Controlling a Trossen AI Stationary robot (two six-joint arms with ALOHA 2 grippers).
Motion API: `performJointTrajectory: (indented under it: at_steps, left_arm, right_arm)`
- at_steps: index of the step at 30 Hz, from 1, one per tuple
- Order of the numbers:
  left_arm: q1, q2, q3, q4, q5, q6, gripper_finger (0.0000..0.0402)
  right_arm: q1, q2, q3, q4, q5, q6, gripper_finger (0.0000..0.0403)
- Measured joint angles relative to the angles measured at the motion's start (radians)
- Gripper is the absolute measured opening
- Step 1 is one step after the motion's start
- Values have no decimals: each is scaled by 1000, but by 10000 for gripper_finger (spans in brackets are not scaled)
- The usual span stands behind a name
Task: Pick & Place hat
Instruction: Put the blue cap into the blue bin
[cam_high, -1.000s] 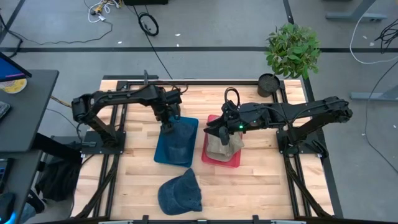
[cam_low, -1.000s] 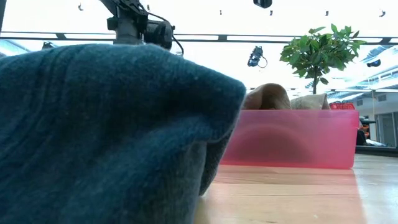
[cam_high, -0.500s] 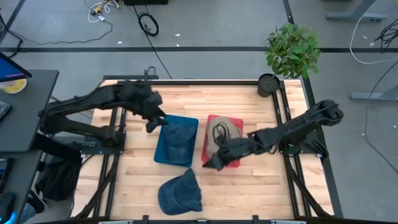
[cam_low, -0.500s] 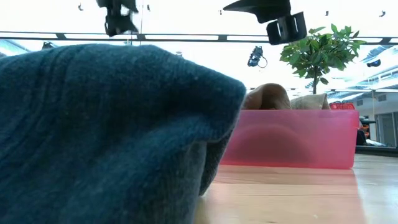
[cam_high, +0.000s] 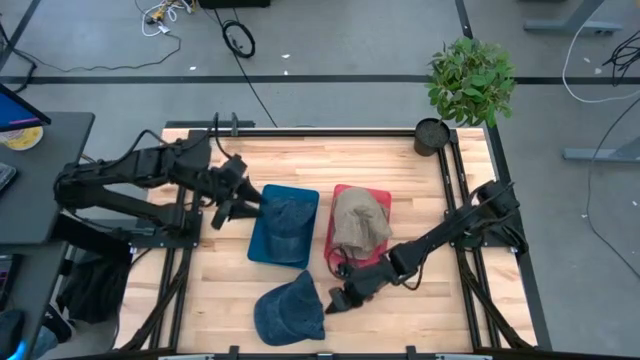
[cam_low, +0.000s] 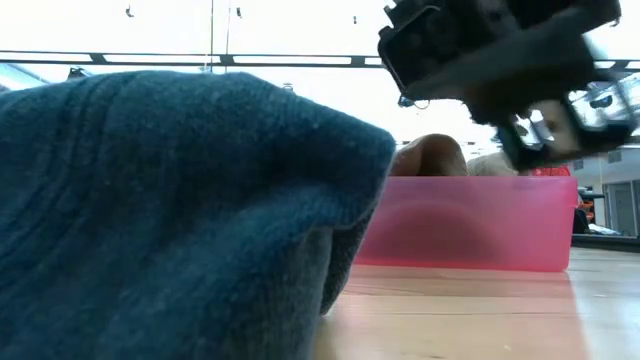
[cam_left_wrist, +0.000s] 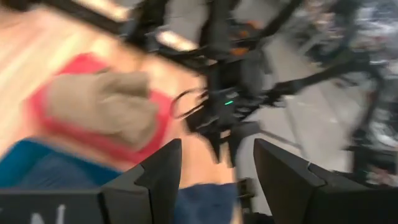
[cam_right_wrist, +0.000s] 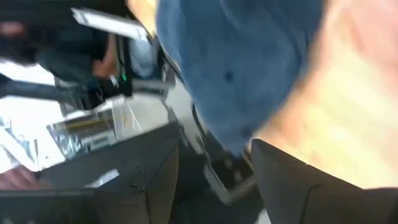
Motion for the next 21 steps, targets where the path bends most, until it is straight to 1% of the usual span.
performJointTrajectory:
  at_steps: [2, 5, 12, 15, 21]
  left_arm:
    - [-41, 0, 0, 46, 11, -21, 204]
    - [-96, 0, 0, 87, 2, -46, 204]
    - [-174, 2, 0, 104, -92, -47, 204]
    - [-189, 11, -1, 107, -131, -48, 204]
    - [-195, 37, 0, 130, -135, -52, 204]
  right_arm:
    - [15, 23, 0, 36, -33, 39, 206]
    - [37, 45, 0, 74, -39, 84, 206]
    - [60, 96, 0, 66, -42, 118, 206]
    - [41, 126, 1, 84, -49, 120, 206]
    - [-23, 206, 1, 219, -118, 135, 206]
